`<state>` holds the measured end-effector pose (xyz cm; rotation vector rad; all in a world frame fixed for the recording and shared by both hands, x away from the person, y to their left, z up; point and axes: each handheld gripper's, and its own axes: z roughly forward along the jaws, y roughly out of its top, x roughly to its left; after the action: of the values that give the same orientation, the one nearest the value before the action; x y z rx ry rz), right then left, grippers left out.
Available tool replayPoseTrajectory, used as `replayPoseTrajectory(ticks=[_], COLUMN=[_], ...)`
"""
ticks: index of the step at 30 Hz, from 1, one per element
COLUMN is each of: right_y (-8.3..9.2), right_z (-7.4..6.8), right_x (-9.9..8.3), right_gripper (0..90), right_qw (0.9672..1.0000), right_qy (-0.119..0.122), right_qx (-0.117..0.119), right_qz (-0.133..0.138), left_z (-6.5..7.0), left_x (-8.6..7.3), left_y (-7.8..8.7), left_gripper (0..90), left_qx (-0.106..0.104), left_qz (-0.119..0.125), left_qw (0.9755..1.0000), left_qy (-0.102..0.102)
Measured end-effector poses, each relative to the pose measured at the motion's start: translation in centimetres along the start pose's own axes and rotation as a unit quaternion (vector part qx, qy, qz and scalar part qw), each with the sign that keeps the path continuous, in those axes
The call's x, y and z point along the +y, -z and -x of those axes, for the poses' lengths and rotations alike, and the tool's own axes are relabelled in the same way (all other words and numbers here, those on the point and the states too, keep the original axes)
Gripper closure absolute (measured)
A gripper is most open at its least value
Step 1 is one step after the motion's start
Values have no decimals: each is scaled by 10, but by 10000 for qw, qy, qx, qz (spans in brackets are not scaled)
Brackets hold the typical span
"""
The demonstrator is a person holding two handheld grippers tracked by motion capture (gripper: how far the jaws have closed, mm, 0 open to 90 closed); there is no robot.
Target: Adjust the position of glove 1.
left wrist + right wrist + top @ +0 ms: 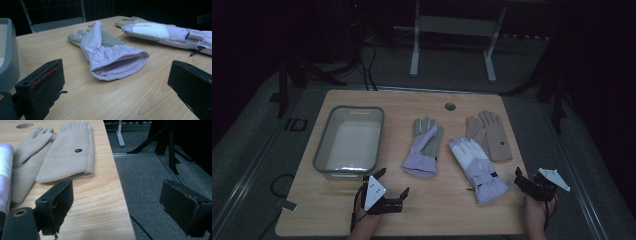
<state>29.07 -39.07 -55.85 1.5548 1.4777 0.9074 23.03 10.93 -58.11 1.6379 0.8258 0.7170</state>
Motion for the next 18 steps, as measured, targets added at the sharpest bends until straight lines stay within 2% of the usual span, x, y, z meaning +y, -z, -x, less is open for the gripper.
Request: replayPoseTrajectory(ticks=[5,11,13,16,18], right_y=[0,-2,-3,-1,2], right_z=[0,3,7,10,13], right_x=[0,4,12,27,45], right_gripper=[117,117,117,117,116], right_qw=[10000,9996,9994,9989,9984], right_qy=[69,-30,41,-45,-42], right_qx=[23,126,166,358,506], right_qz=[-21,-260,-307,-315,-247], left_z=[4,2,0,-3,-6], left_x=[1,0,0,1,1], left_y=[-2,-1,-1,-1,-2], left_gripper=[12,12,12,12,12], left_qx=[60,67,53,-15,-77], left_qz=[-106,-45,-55,-84,-149], left_qw=[9998,10000,10000,9998,9996], left_qy=[-179,-38,63,153,240])
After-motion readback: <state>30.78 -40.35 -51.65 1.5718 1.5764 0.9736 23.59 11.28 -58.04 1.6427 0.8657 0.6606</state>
